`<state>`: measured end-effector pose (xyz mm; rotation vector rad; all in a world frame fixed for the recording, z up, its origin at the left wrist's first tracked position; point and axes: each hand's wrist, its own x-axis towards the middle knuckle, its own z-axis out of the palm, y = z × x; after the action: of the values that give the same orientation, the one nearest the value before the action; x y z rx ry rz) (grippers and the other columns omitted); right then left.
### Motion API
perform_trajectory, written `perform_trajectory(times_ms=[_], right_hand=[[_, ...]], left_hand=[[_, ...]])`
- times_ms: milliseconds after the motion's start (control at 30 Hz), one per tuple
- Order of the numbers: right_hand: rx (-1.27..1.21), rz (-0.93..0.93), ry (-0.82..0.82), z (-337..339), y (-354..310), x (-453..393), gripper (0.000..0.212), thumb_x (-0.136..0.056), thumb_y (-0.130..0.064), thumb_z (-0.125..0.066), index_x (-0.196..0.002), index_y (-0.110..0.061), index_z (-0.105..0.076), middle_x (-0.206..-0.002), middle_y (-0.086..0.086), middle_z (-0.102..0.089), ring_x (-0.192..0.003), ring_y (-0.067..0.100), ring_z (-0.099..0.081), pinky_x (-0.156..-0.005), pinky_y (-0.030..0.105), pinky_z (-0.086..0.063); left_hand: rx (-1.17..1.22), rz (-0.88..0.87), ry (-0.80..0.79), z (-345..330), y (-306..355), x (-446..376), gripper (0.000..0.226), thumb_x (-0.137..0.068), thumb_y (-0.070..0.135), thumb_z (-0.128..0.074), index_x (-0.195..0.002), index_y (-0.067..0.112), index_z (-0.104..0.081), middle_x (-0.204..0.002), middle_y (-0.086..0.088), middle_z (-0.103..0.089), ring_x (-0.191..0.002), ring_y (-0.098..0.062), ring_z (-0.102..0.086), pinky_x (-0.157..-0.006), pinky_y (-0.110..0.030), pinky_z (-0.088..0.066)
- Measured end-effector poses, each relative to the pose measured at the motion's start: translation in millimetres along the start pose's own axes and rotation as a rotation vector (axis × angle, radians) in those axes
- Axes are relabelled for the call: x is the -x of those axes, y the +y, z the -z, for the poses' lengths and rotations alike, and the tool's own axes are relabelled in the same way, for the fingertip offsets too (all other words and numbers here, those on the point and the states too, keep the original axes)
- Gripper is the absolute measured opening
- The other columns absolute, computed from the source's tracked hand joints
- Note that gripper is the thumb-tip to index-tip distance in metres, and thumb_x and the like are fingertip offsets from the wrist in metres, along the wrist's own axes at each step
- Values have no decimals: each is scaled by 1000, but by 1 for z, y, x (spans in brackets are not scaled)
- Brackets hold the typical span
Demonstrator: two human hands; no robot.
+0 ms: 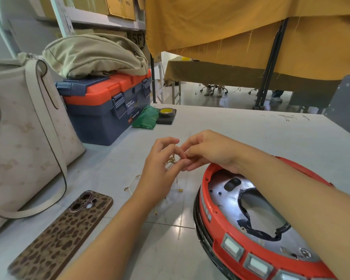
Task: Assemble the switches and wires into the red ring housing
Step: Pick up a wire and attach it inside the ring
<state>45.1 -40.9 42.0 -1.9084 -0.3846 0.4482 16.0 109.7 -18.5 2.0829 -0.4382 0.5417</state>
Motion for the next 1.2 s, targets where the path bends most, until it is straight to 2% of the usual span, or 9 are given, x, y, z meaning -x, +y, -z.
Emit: perform_trajectory(times_ms=[200, 333, 433, 533, 633, 700, 800, 967, 1200], right_hand=[[0, 18, 52, 0, 1, -1, 17, -83, 7, -59, -94, -4, -65, -80, 19, -68, -64, 18, -68, -67, 24, -59], [2, 35, 126, 1, 2, -1, 15, -83, 10, -58, -88, -3, -65, -73, 17, -68, -54, 15, -66, -60, 22, -58], [9, 66, 197, 6, 4, -1, 14, -86, 8, -56, -92, 1, -66, -70, 12, -69, -57, 12, -65, -60, 20, -56], [-2, 89, 252, 10, 5, 0, 14, -86, 7, -56, -88, -2, -67, -68, 8, -69, -63, 14, -65, -62, 21, -55], [8, 98, 275, 12, 5, 1, 17, -86, 6, -56, -84, -6, -68, -70, 7, -69, -64, 12, -64, -62, 20, -54], [24, 105, 287, 13, 4, 2, 18, -86, 5, -56, -83, -7, -68, -72, 7, -69, -66, 10, -64, -64, 20, -54], [42, 127, 307, 13, 4, 2, 18, -86, 6, -55, -83, -6, -69, -77, 8, -68, -67, 9, -62, -64, 19, -54], [43, 143, 370, 13, 5, 1, 18, -84, 5, -59, -80, -10, -69, -80, 8, -68, -69, 10, -60, -61, 17, -52], [18, 162, 501, 17, 6, 0, 18, -84, 2, -61, -80, -14, -68, -76, 4, -69, -68, 11, -61, -63, 21, -53]], left_hand=[[24, 1, 38, 0, -1, -1, 31, -77, 21, -74, -100, 20, -53, -117, 3, -55, -109, -4, -50, -89, -8, -36], [17, -18, -2, 4, -3, -2, 50, -75, 28, -76, -117, 25, -49, -120, 9, -52, -111, 4, -47, -91, -6, -35], [-37, -22, -12, 10, -8, -3, 57, -75, 27, -77, -123, 28, -47, -126, 13, -47, -114, 8, -44, -93, -3, -33], [-86, -5, -2, 12, -11, -3, 58, -76, 22, -76, -126, 27, -47, -128, 10, -46, -110, 4, -48, -91, -3, -35], [-114, 39, 3, 11, -10, -2, 58, -78, 22, -74, -127, 33, -44, -123, 13, -48, -102, 13, -48, -80, 4, -34], [-107, 56, 6, 12, -10, -2, 55, -80, 23, -73, -126, 36, -45, -117, 16, -51, -99, 16, -49, -76, 6, -34], [-91, 54, -1, 13, -9, -1, 42, -82, 22, -71, -118, 35, -54, -104, 17, -61, -94, 10, -55, -76, 4, -35], [4, 100, 56, 13, -7, -2, 27, -83, 15, -69, -104, 31, -59, -83, 13, -65, -82, 4, -60, -68, -2, -42], [56, 158, 65, 11, -7, -1, 25, -83, 15, -69, -104, 27, -62, -85, 11, -66, -79, 4, -60, -66, 1, -39]])
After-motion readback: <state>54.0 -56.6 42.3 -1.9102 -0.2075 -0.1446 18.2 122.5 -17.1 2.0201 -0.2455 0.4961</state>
